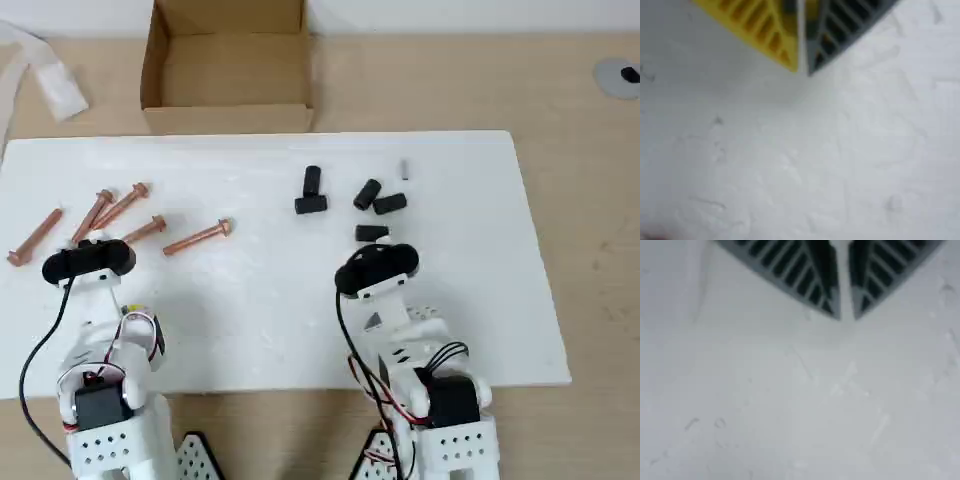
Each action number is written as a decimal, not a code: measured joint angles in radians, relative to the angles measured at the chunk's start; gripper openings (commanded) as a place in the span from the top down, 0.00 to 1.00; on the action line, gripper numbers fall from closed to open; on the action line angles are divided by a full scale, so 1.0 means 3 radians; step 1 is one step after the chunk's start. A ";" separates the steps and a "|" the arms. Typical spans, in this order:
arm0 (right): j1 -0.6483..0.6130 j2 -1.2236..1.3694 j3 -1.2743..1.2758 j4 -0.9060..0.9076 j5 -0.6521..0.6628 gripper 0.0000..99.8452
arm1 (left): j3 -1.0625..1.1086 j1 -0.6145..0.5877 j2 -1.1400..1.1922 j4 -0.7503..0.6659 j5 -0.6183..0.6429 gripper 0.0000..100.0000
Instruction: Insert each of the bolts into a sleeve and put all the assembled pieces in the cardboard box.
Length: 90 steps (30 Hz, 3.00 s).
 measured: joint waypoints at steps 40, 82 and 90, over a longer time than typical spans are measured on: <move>0.0000 0.0000 0.0000 0.0000 0.0000 0.99 | 0.0041 0.0000 0.0000 -0.0317 -0.0445 0.99; -0.0102 0.0000 0.0041 -0.0128 -0.0194 0.99 | -0.6894 -0.0450 0.7559 0.1294 -0.2752 0.84; -0.0102 0.0000 0.0051 -0.0174 -0.0194 0.99 | -0.7523 -0.0404 0.8250 0.1274 -0.2793 0.84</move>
